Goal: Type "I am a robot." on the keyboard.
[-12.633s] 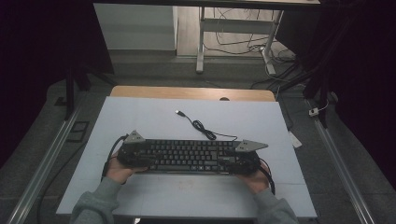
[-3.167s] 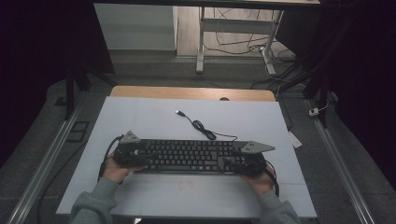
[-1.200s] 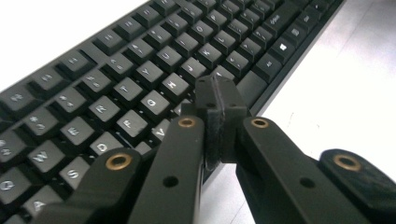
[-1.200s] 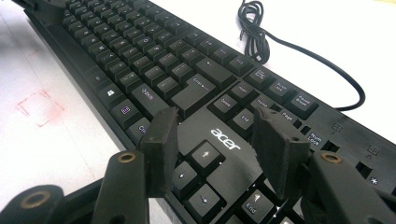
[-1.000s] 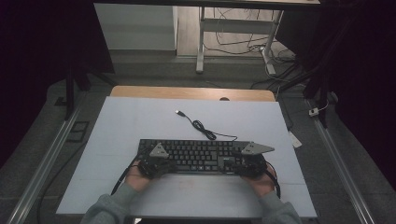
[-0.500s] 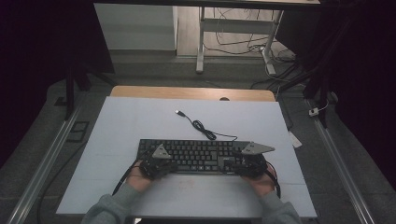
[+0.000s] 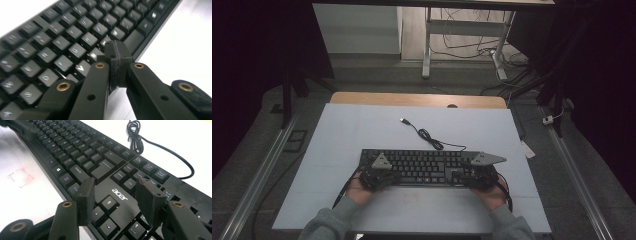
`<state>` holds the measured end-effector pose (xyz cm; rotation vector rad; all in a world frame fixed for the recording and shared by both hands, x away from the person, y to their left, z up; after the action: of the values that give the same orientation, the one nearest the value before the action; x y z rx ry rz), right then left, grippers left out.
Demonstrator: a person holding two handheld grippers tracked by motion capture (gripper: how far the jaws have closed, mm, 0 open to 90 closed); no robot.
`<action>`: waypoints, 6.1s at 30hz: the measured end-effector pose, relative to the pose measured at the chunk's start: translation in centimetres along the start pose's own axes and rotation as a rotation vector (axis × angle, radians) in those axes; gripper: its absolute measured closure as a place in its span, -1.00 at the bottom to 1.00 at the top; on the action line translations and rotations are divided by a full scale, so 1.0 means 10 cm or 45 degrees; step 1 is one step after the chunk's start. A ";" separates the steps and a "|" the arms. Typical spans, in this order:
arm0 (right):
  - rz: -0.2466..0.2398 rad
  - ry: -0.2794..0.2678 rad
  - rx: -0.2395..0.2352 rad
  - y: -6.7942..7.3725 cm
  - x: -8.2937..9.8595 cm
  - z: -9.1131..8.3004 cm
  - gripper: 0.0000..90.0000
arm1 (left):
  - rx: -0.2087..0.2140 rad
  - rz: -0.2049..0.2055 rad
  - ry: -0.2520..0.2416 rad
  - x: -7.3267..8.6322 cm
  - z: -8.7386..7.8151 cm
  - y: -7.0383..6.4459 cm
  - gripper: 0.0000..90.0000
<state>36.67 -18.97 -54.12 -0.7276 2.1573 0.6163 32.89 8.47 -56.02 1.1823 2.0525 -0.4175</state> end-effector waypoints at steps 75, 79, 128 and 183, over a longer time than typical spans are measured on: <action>0.003 0.008 -0.010 -0.01 0.01 0.01 0.08 | -0.187 -0.206 0.097 0.41 -0.32 0.59 0.97; 0.002 0.011 -0.009 -0.01 0.01 0.01 0.08 | -0.195 -0.203 0.119 0.44 -0.30 0.60 0.97; -0.005 0.010 -0.007 -0.02 0.01 0.01 0.07 | -0.266 -0.285 -0.124 0.30 -0.56 0.70 0.12; -0.016 0.025 0.003 -0.02 0.02 0.01 0.06 | -0.083 -0.123 -0.104 0.01 -0.35 0.27 0.01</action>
<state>36.76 -19.06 -54.36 -0.7478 2.1693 0.6028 33.64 12.01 -53.54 1.0141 2.0422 -0.4347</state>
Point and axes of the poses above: each handheld gripper's, and its own axes: z roughly forward along the jaws, x roughly out of its underside, y roughly to its left, the point moved 7 cm from there along z, roughly forward along the jaws, and after that the axes turned 14 degrees about z, right-handed, at the moved point
